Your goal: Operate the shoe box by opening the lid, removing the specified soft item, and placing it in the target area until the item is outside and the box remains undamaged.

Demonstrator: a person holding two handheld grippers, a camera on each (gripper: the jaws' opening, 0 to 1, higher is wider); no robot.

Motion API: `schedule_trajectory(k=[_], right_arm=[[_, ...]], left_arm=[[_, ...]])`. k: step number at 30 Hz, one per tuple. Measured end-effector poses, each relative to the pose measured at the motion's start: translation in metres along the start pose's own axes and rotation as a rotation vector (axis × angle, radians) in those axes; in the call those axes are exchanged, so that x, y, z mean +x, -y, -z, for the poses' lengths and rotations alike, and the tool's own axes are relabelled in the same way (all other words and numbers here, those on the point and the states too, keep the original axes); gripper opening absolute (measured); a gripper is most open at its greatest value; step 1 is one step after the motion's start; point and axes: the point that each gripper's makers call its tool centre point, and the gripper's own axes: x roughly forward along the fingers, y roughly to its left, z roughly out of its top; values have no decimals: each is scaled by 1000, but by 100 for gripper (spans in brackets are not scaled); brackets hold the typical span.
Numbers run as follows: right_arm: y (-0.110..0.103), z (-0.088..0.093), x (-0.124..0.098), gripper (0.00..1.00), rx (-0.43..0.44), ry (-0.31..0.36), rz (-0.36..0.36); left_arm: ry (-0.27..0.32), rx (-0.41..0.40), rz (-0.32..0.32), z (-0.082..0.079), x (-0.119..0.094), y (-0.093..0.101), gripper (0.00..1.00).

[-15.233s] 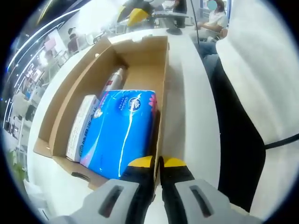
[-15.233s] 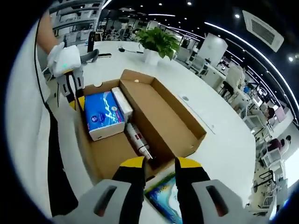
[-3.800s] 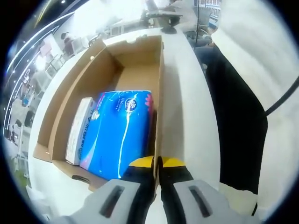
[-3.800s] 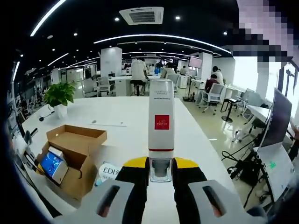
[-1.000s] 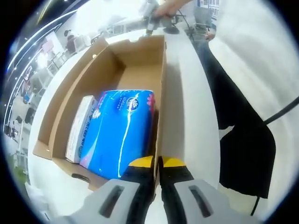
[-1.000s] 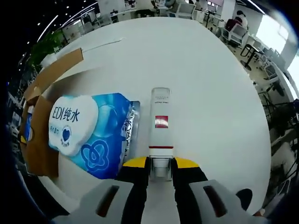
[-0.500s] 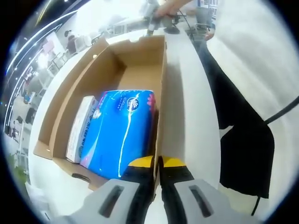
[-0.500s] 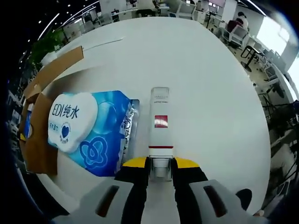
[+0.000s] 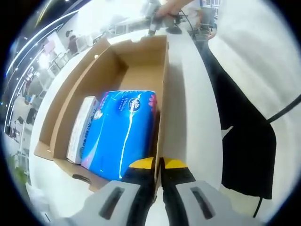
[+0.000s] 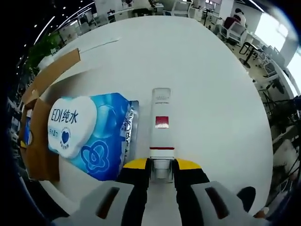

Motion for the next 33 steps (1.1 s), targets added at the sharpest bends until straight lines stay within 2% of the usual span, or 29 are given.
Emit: schedule_trajectory(k=[3, 4, 9, 16, 19, 22, 26, 28, 33], right_arm=[[3, 1, -3, 21, 10, 3, 15], [3, -2, -4, 22, -6, 27, 13], [-1, 0, -9, 26, 18, 23, -13], [1, -6, -23, 31, -2, 82, 9], [-2, -20, -38, 35, 34, 167, -4], [-1, -26, -51, 36, 25, 205, 13], [0, -34, -62, 39, 53, 252, 15], [-1, -43, -72, 41, 86, 307, 14], [-6, -55, -92, 42, 101, 385, 22]], left_arm=[[-1, -1, 0, 0, 0, 0, 4], [-1, 0, 0, 0, 0, 0, 4], [-1, 0, -2, 0, -1, 0, 4], [2, 4, -3, -1, -1, 1, 4], [4, 2, -6, -1, -2, 1, 5], [5, 7, -6, -2, -2, 1, 5], [8, 7, -9, -2, -2, 1, 5], [9, 9, -9, -2, -2, 1, 5], [13, 14, -8, -2, -1, 1, 5]])
